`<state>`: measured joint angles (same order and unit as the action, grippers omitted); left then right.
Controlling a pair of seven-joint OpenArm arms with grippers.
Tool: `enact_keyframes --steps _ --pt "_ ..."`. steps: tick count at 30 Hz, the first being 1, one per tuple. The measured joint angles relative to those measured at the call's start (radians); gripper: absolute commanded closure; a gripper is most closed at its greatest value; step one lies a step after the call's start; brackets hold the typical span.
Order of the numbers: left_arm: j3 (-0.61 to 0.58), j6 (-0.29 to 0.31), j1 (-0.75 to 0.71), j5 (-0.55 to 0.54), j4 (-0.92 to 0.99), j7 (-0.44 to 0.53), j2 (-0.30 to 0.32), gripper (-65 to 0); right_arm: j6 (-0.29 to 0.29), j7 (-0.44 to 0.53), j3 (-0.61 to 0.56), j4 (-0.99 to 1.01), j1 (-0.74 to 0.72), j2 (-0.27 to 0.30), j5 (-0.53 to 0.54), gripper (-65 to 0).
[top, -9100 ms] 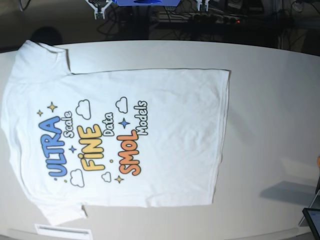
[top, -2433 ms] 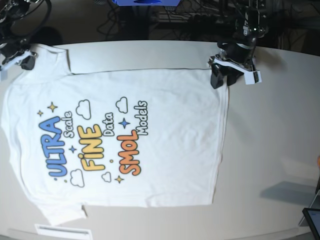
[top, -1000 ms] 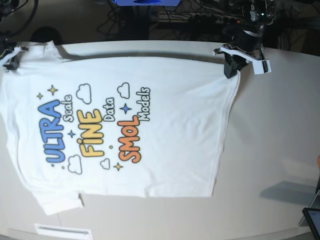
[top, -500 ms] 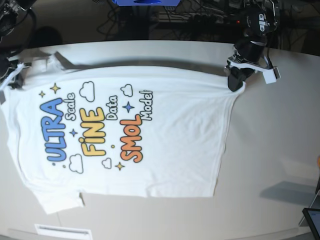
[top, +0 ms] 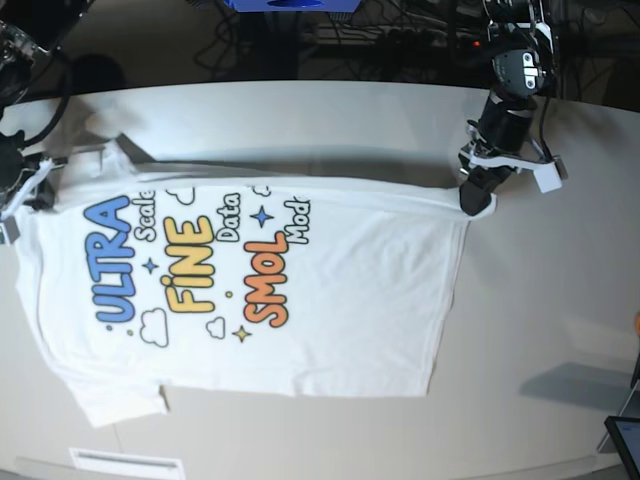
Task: Fold the T-shirt properly
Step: 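Grasp the shirt edge with both grippers and fold it over the print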
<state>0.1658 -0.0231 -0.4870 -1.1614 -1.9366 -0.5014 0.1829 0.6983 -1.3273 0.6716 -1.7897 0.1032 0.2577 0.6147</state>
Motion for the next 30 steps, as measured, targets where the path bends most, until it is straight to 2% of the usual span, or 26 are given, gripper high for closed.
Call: enact_keyframes --steps 6,11,15,18,30 --pt "-0.001 -0.006 0.051 -0.004 0.089 0.0 -0.027 0.0 0.0 0.005 0.0 0.073 -0.054 0.047 0.0 -0.6" --pt "-0.001 -0.081 0.095 -0.007 0.126 -0.002 -0.045 0.0 0.0 0.01 -0.046 0.142 -0.099 0.085 0.004 -0.6" --pt "-0.001 -0.087 0.131 -0.007 0.13 0.0 -0.044 0.0 0.0 0.021 -0.08 0.187 -0.117 0.089 0.001 -0.6" --pt "-0.001 -0.132 0.164 -0.004 0.133 0.0 -0.047 0.0 0.0 0.048 -0.114 0.23 -0.146 0.094 -0.002 -0.6" --pt "-0.001 -0.138 0.255 -0.007 0.251 0.001 -0.05 0.0 0.0 0.083 -0.177 0.336 -0.211 0.127 0.003 -0.6"
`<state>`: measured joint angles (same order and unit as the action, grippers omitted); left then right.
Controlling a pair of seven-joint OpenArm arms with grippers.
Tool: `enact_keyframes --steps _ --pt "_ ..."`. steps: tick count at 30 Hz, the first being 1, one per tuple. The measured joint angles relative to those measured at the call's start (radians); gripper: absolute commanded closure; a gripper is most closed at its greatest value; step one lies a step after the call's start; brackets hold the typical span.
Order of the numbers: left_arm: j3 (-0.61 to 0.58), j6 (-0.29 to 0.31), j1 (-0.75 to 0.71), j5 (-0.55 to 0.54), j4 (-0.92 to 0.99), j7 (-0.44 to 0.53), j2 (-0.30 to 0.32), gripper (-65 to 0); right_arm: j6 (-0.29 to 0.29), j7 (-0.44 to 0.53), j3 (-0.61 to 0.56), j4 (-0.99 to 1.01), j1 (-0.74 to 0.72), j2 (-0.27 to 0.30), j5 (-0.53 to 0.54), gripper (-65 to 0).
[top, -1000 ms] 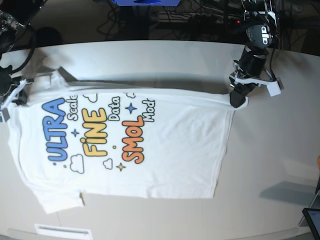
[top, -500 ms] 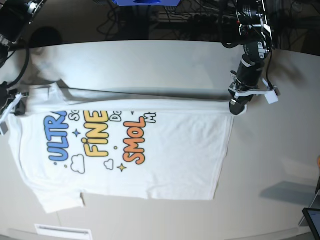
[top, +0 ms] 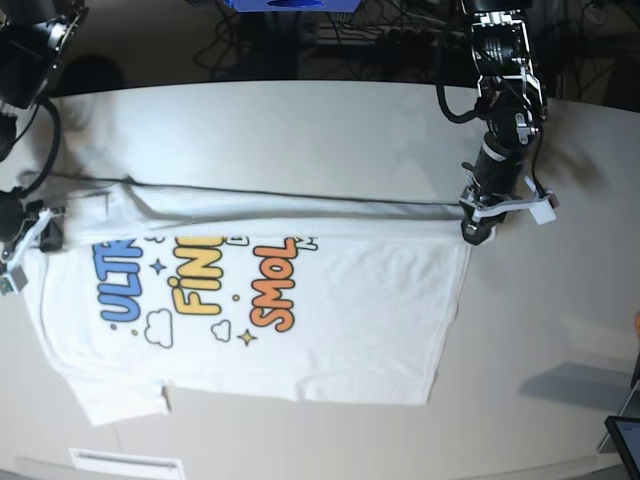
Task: Fold the T-shirt properly
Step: 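Grasp the shirt edge with both grippers and fold it over the print, then release the folded edge and lift both grippers away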
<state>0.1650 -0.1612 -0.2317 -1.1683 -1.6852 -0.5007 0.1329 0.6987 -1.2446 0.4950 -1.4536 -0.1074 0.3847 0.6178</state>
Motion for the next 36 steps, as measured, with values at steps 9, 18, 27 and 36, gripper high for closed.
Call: enact_keyframes --steps 9,18,27,36 --pt "0.0 0.003 0.075 -0.001 0.003 0.0 -0.002 0.0 0.0 0.006 0.0 0.039 -0.023 0.0 -0.008 -1.6" --pt "0.0 0.0 0.145 0.0 0.093 0.0 -0.003 -5.5 0.0 0.06 0.0 0.04 -0.036 0.0 -0.005 -12.9" --pt "0.099 0.0 0.251 0.008 0.134 0.016 0.003 -37.5 -0.003 0.175 0.002 0.043 -0.057 0.001 -0.015 -47.3" --pt "0.016 0.003 0.167 0.026 -0.056 0.015 0.137 -37.0 -0.003 0.321 0.0 -0.153 0.1 0.024 -0.224 -47.3"
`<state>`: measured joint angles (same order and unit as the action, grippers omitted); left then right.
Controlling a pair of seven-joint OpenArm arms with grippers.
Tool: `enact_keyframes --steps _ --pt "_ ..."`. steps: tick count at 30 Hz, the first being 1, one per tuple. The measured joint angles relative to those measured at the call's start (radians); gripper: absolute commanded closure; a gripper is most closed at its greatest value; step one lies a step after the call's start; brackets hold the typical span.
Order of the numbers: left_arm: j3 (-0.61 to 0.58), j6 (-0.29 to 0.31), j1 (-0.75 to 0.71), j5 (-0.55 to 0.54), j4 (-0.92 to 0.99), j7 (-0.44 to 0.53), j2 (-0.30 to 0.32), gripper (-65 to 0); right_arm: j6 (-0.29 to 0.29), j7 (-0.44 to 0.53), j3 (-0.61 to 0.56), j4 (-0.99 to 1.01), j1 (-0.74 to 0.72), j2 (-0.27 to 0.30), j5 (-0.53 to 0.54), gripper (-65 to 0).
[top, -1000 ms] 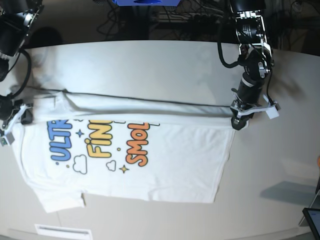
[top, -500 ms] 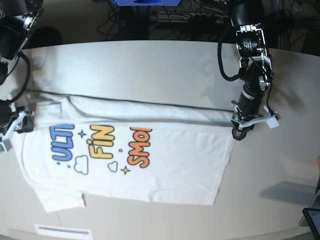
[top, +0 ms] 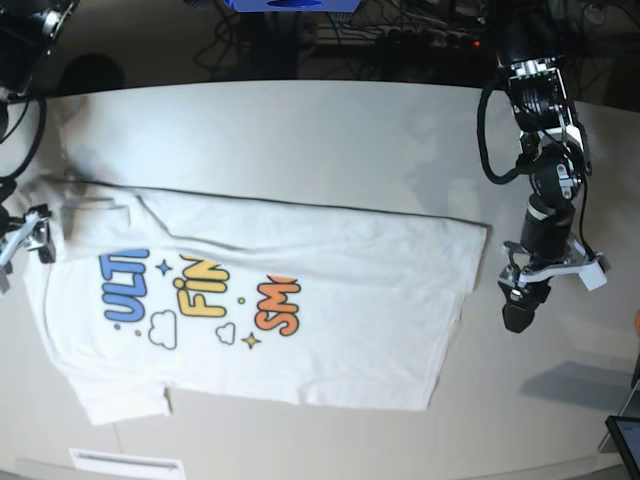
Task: Fold the T-shirt properly
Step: 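Release the folded edge and lift both grippers away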
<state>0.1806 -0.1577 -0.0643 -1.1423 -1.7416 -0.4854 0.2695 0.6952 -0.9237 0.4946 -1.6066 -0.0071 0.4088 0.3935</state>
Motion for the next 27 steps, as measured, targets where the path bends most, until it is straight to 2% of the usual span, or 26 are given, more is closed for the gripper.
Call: enact_keyframes --steps 2,5,7,9,11,14,17,18,19,21,26,27 --pt "-0.035 -0.003 -0.07 0.13 -0.076 -0.001 0.01 -37.0 -0.001 0.011 0.001 -0.079 0.044 -0.034 -0.062 -47.3" --pt "-0.065 0.008 -0.165 0.325 -0.163 -0.012 -0.015 -34.9 0.008 0.023 -0.003 -0.189 0.118 -0.08 -0.111 -47.3" --pt "-0.06 0.006 -0.222 0.45 -0.196 -0.008 -0.054 -26.0 0.005 0.02 -0.002 -0.23 0.163 -0.113 -0.157 -47.2" --pt "-0.053 0.0 -0.266 0.552 -0.201 -0.009 -0.096 -12.4 0.005 0.018 -0.002 -0.23 0.183 -0.138 -0.203 -45.7" --pt "-0.055 0.005 -0.299 0.626 -0.201 -0.017 -0.121 0.0 0.008 0.019 -0.002 -0.231 0.196 -0.163 -0.246 -38.9" --pt "-0.059 0.004 -0.312 0.697 -0.201 -0.016 -0.124 0.0 0.007 0.021 -0.002 -0.23 0.202 -0.18 -0.27 -22.6" --pt "-0.059 0.004 -0.323 0.697 -0.202 -0.013 -0.125 0.0 0.007 0.026 -0.002 -0.23 0.208 -0.188 -0.296 -5.4" --pt "-0.059 0.004 -0.326 0.697 -0.202 -0.013 -0.125 0.0 0.007 0.021 -0.002 -0.23 0.208 -0.191 -0.296 -1.7" --pt "-0.059 0.005 -0.326 0.697 -0.202 -0.013 -0.125 0.0 0.008 0.02 -0.002 -0.23 0.208 -0.192 -0.296 -1.3" --pt "-0.059 0.004 -0.324 0.697 -0.202 -0.012 -0.124 0.0 0.001 0.019 -0.041 -0.23 0.208 -0.184 -0.298 -7.5" --pt "-0.059 0.005 -0.333 0.697 -0.202 -0.012 -0.122 0.0 0.01 0.028 -0.077 -0.23 0.21 -0.192 -0.291 -39.6" --pt "-0.056 0.005 -0.338 0.698 -0.202 -0.013 -0.122 0.0 0.01 0.023 -0.077 -0.23 0.21 -0.192 -0.294 -44.3"
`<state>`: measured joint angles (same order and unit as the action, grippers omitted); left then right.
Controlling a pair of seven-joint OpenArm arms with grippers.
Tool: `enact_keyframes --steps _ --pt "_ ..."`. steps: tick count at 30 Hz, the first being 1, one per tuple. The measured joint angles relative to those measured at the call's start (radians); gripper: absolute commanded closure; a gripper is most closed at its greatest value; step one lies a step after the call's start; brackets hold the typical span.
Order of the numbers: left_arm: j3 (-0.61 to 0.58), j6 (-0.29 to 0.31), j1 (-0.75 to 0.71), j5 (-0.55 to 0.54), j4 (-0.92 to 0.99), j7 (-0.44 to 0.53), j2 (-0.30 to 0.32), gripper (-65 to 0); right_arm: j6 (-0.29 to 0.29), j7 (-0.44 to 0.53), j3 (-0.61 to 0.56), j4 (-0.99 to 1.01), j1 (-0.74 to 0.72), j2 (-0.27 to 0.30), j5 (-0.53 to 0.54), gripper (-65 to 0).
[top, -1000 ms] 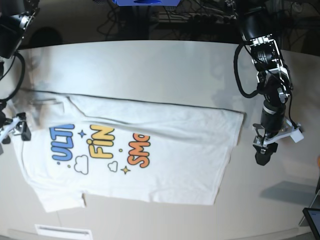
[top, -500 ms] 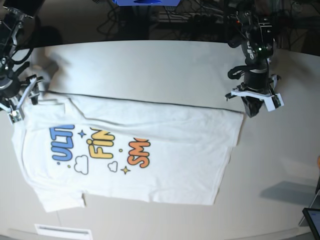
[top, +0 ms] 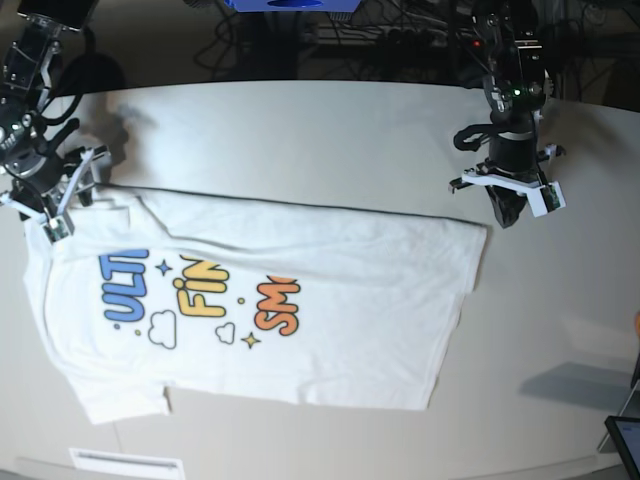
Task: Fold the T-shirt properly
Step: 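Release the folded edge and lift both grippers away, then lower the right gripper to pinch the shirt near the sleeve seam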
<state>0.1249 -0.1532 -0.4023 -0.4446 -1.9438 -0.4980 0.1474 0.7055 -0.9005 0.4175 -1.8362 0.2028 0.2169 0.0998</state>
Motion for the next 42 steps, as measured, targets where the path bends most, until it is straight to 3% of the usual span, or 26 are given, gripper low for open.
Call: enact_keyframes --steps 2,10,26,28,31,33,37,42 --pt "0.002 0.0 -0.003 0.0 0.0 0.0 0.0 0.0 -0.003 0.002 0.0 0.003 -0.001 0.0 0.001 -46.3" --pt "0.006 0.003 -0.017 0.0 0.0 -0.001 0.003 0.0 -0.003 0.021 0.0 0.132 -0.036 -0.003 -0.003 -44.0" --pt "0.006 0.003 -0.014 0.0 0.0 0.0 0.003 0.0 -0.003 0.055 -0.001 0.151 -0.08 0.001 0.0 -43.4" --pt "0.006 0.003 -0.014 0.0 0.0 0.0 0.003 0.0 -0.003 0.053 -0.001 0.152 -0.08 0.0 0.0 -36.7" --pt "0.006 0.003 -0.014 0.0 0.0 0.0 0.002 0.0 -0.003 0.037 -0.001 0.204 -0.099 0.004 0.001 -19.9" --pt "0.006 0.003 -0.014 0.0 0.0 0.0 0.002 0.0 -0.003 0.028 -0.003 0.238 -0.11 0.014 -0.001 -13.3" --pt "0.006 0.003 -0.014 0.0 0.0 0.0 0.002 0.0 -0.007 0.035 -0.019 0.257 -0.111 0.032 -0.003 -5.1" --pt "0.005 0.003 -0.014 -0.001 0.0 0.0 0.0 0.0 -0.007 0.034 -0.098 0.257 -0.12 0.051 -0.003 -2.2"
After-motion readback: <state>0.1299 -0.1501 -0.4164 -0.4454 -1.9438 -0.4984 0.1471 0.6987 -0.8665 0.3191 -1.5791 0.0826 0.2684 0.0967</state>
